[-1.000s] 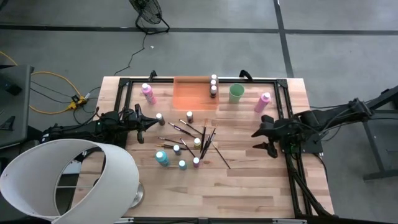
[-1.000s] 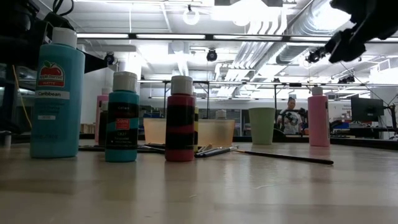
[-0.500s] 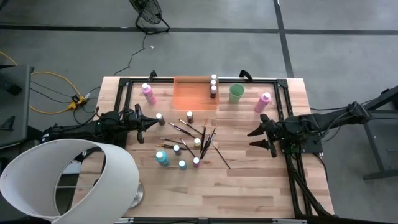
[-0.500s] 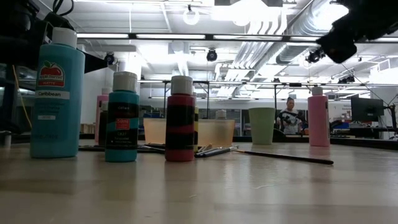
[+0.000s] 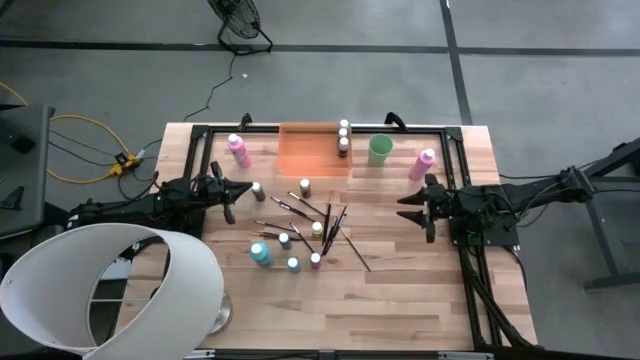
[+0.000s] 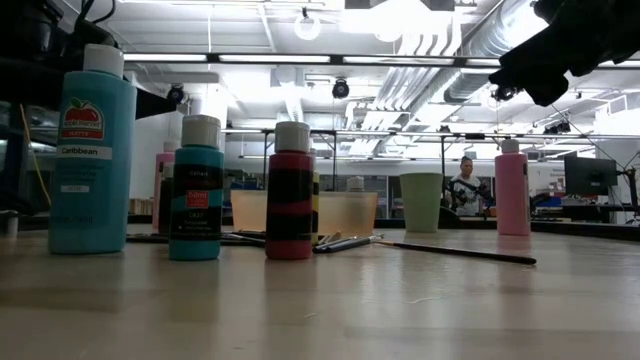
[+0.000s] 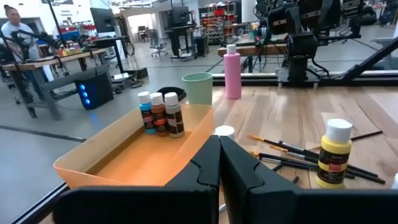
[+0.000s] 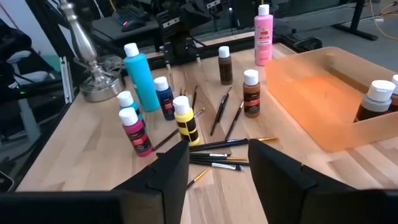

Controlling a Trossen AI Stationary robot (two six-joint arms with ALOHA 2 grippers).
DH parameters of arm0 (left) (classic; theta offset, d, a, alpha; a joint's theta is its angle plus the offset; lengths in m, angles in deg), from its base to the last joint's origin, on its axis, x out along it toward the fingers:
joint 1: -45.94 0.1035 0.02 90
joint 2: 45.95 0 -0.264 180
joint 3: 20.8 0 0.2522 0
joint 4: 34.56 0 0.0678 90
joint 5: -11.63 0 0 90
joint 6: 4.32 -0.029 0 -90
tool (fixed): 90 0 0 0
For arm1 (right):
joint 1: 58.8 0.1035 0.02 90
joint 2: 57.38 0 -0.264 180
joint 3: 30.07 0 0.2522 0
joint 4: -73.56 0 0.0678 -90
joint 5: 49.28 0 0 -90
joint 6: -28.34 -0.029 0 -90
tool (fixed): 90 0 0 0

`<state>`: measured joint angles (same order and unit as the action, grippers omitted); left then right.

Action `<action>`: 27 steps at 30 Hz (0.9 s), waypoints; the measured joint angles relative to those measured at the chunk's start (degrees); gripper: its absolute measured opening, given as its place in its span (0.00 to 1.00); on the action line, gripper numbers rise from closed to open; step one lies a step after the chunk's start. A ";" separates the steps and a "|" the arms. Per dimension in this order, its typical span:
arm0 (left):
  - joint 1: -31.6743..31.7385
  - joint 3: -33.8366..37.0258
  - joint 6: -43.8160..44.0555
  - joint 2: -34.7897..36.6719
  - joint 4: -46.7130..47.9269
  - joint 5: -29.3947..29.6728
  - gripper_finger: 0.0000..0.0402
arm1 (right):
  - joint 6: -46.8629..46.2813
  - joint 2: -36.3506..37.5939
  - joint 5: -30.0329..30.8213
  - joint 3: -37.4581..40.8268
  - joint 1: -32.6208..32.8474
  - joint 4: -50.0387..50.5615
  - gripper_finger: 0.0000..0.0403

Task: Pick & Place Paint Supplies
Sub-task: Put the small brown paint bottle into the orange bin

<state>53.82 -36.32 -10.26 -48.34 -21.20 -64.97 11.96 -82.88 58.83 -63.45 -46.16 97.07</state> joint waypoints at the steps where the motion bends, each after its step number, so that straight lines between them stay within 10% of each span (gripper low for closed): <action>1: 0.00 0.00 0.12 0.00 0.00 -0.17 0.00 | 0.04 -0.02 0.00 0.00 0.00 0.01 0.39; 27: -0.02 -3.48 8.08 -3.17 -2.51 -3.86 0.00 | 0.13 -0.67 -0.26 0.00 0.00 0.05 0.39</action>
<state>53.80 -39.79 -2.19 -51.51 -23.71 -68.83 12.09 -83.55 58.57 -63.45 -46.16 97.12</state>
